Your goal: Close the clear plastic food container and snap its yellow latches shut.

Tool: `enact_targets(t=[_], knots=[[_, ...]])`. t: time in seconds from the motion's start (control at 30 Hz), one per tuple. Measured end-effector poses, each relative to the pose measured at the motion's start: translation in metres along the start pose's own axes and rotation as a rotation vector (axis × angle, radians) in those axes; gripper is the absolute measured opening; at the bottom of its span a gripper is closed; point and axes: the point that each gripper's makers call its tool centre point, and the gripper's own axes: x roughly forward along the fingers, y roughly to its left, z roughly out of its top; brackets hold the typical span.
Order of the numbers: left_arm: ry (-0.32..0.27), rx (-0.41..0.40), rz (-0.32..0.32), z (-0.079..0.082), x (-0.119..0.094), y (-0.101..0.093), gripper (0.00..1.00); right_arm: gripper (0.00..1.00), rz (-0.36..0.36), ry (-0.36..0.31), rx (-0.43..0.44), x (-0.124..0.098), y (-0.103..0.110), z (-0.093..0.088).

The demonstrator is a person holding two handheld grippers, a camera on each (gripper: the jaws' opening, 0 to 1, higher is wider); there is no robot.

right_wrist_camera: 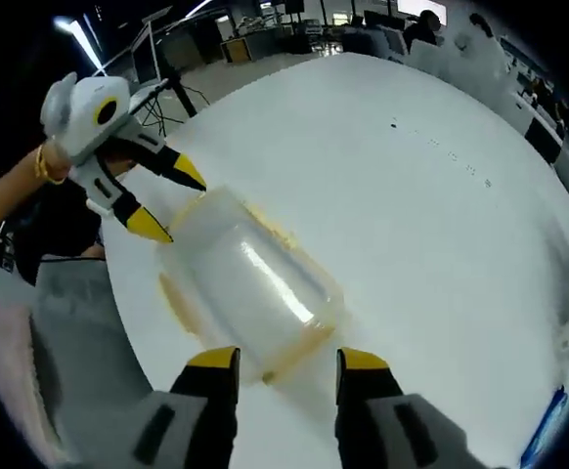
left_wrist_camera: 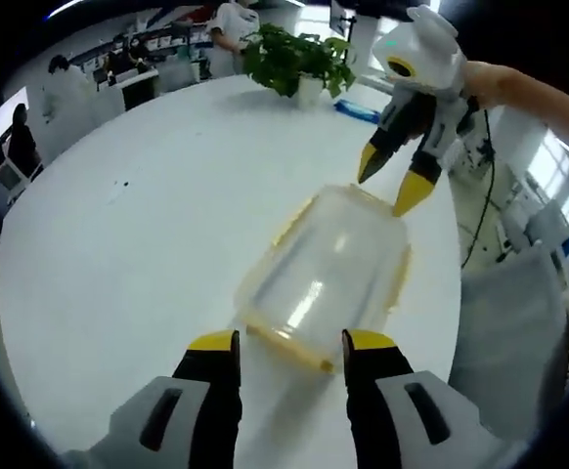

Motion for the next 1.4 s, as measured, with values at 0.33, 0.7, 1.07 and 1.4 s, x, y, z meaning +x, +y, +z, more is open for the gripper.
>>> enact_targets(t=[0.33, 0.7, 1.07, 1.4], knots=[[-0.024, -0.178, -0.031, -0.011, 0.0, 0.0, 0.4, 0.33, 0.028, 0.002, 0.089, 0.006, 0.003, -0.006], [-0.043, -0.259, -0.06, -0.01, 0.003, -0.009, 0.32, 0.39, 0.078, -0.015, 0.153, 0.015, 0.01, -0.001], [-0.024, -0.313, -0.053, -0.009, 0.005, -0.012, 0.32, 0.39, 0.116, -0.039, 0.147, 0.018, 0.013, 0.0], [-0.023, -0.384, -0.092, -0.01, 0.009, -0.015, 0.29, 0.37, 0.122, -0.126, 0.155, 0.01, 0.006, 0.007]])
